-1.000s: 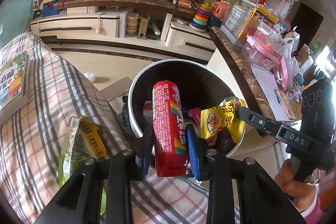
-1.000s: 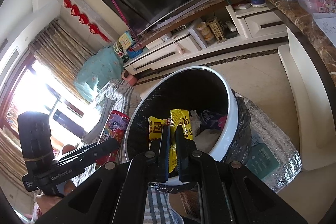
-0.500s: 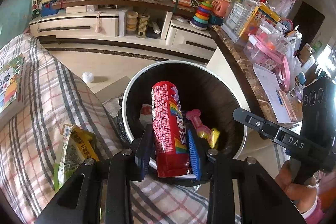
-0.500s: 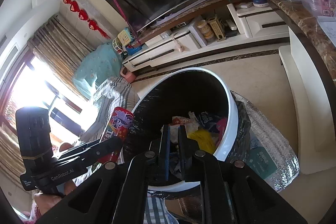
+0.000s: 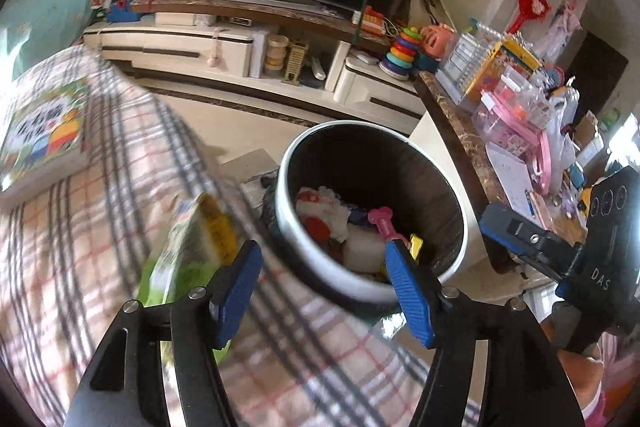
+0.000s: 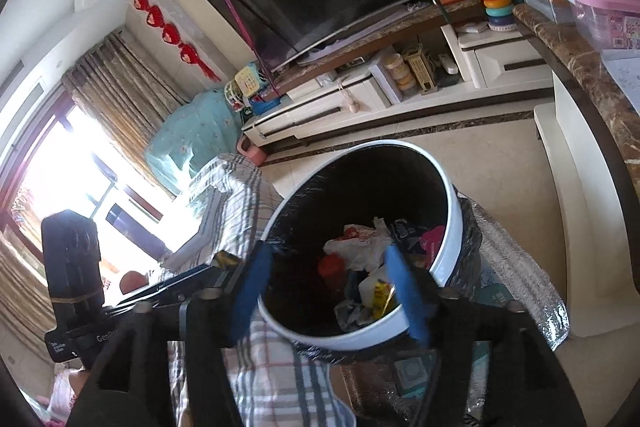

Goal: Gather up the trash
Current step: 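Move both open tools back from the bin over the bed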

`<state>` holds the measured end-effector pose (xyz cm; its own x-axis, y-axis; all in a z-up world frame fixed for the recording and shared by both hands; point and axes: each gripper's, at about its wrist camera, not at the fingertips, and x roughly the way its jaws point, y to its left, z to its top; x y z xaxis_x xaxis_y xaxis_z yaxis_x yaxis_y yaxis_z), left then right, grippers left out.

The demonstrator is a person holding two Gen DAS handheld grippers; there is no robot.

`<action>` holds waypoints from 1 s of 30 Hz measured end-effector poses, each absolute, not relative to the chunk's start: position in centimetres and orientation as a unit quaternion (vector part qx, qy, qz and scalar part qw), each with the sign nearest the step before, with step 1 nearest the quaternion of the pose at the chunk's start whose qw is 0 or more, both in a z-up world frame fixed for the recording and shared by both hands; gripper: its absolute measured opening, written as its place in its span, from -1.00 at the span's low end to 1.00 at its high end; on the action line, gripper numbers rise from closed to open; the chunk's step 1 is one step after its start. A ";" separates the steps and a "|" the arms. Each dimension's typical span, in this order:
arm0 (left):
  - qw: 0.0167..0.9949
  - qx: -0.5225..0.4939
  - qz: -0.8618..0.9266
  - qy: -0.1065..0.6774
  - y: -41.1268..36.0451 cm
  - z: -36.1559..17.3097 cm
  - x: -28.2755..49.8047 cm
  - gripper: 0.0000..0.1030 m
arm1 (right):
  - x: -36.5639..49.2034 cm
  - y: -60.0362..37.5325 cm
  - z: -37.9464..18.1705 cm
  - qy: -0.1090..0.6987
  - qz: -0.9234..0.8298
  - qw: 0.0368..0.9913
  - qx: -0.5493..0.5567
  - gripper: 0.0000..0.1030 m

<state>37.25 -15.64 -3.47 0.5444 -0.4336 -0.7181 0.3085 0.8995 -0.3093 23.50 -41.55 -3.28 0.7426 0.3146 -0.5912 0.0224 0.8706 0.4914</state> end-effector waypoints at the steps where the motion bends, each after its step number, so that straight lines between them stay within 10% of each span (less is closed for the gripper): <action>1: 0.877 -0.077 -0.208 0.427 -15.1 -3.5 36.5 0.26 | 23.0 -41.2 -3.1 0.345 0.081 0.904 0.239 0.43; 12: 0.882 -0.121 -0.167 0.423 -9.3 -3.9 29.0 0.39 | 19.5 -37.7 -2.6 0.337 0.089 0.911 0.221 0.83; 30: 0.899 -0.115 -0.143 0.398 -6.1 -2.6 19.7 0.43 | 14.1 -34.0 -3.6 0.345 0.100 0.908 0.216 0.91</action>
